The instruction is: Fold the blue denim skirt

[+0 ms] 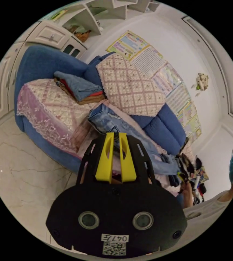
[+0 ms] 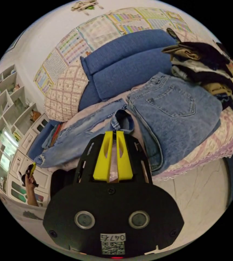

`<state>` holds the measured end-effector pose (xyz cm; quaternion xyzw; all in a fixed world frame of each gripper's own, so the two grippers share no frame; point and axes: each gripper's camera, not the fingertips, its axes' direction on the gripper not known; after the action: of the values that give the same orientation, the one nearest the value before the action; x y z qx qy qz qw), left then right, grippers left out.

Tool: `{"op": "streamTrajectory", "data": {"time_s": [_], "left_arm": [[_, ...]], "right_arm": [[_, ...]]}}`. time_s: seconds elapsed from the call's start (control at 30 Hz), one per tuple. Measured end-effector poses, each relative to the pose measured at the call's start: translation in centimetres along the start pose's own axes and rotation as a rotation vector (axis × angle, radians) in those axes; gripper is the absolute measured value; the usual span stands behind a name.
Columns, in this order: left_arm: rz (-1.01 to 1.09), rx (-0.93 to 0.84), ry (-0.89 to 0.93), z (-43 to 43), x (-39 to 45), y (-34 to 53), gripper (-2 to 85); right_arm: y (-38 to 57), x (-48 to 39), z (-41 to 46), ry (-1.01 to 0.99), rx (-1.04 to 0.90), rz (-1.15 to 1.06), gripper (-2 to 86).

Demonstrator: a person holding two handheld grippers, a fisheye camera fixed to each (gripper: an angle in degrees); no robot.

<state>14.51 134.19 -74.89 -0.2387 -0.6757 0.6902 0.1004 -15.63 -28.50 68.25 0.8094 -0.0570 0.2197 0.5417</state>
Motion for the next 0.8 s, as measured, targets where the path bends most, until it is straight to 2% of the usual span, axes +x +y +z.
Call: {"op": "streamTrajectory", "data": {"time_s": [0.07,0.13,0.2,0.3,0.43,0.5,0.6,0.67,0.8], "left_arm": [[-0.042,-0.128,-0.094,2.0,-1.7,1.5,2.3],[-0.124,-0.213,-0.080,4.1,-3.9,3.0,2.7],[-0.188,-0.205,-0.036,4.9,-5.3,4.0,3.0],[-0.227,-0.166,0.022,5.3,-5.8,4.2,2.3],[-0.210,-0.115,-0.210,4.5,-4.7,4.9,0.2],[-0.128,-0.028,-0.327,3.5,-2.6,5.5,0.3],[0.170,0.048,-0.475,4.6,4.4,5.0,-0.5],[0.384,0.002,-0.441,8.2,9.3,3.8,-0.8],[0.443,-0.042,-0.296,13.3,13.0,2.2,-0.8]], "right_arm": [[0.2,0.2,1.2,0.059,-0.124,-0.030,-0.4],[0.7,0.9,2.8,0.070,-0.225,-0.003,-0.2],[0.8,1.1,3.2,0.078,-0.261,0.016,0.5],[-0.2,-0.2,0.3,0.110,-0.130,-0.006,2.9],[-2.5,-3.8,-4.4,0.294,0.111,-0.093,3.6],[-3.6,-5.8,-5.2,0.289,0.162,-0.166,1.8],[-6.0,-10.0,-3.8,0.218,0.108,-0.323,0.4],[-8.1,-14.2,-1.5,0.121,0.057,-0.458,0.2],[-11.2,-21.0,1.9,-0.102,-0.036,-0.631,0.7]]}}
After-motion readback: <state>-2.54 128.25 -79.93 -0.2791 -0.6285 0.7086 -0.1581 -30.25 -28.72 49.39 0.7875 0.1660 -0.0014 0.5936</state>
